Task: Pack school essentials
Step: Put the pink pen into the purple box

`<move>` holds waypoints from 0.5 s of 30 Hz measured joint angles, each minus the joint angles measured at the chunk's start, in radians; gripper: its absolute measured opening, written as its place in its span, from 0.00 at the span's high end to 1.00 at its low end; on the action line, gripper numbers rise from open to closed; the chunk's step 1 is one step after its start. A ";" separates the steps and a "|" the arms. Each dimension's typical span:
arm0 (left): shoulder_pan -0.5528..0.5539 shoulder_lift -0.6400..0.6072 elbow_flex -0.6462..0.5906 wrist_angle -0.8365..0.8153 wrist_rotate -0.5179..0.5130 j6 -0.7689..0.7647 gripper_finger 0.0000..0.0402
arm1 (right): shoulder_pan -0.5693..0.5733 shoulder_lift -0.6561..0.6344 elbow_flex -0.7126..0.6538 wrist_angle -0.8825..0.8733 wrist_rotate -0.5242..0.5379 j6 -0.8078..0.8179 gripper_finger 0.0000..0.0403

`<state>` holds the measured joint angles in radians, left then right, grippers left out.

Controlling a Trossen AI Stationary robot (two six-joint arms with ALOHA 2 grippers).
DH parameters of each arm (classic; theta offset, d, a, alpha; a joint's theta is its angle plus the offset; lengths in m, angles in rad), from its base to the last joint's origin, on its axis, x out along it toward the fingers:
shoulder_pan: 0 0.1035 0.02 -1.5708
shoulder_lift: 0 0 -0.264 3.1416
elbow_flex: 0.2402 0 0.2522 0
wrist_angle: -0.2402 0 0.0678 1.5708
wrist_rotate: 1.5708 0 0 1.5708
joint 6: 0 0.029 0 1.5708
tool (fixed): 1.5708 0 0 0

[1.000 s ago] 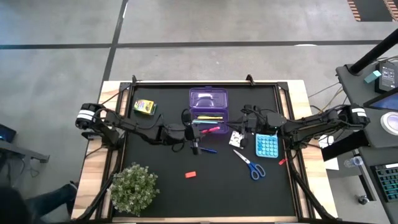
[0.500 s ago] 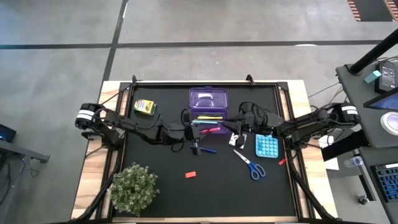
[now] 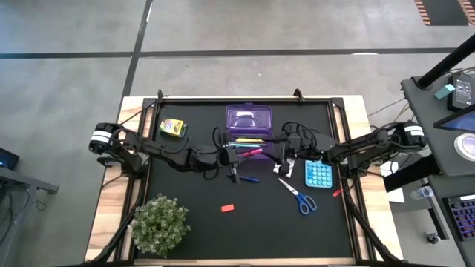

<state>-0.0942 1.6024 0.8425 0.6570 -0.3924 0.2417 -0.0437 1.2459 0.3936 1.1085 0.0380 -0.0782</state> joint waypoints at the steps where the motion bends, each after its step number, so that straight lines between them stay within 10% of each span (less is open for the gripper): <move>1: 0.002 0.000 0.000 0.023 -0.001 0.000 0.96 | 0.000 0.006 0.006 0.001 -0.018 -0.002 0.48; 15: 0.014 0.000 0.000 0.058 -0.002 -0.001 0.96 | 0.010 0.146 0.164 0.007 -0.067 -0.080 0.62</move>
<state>-0.0803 1.6024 0.8423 0.7151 -0.3941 0.2403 -0.0337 1.3914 0.5581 1.1152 -0.0293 -0.1582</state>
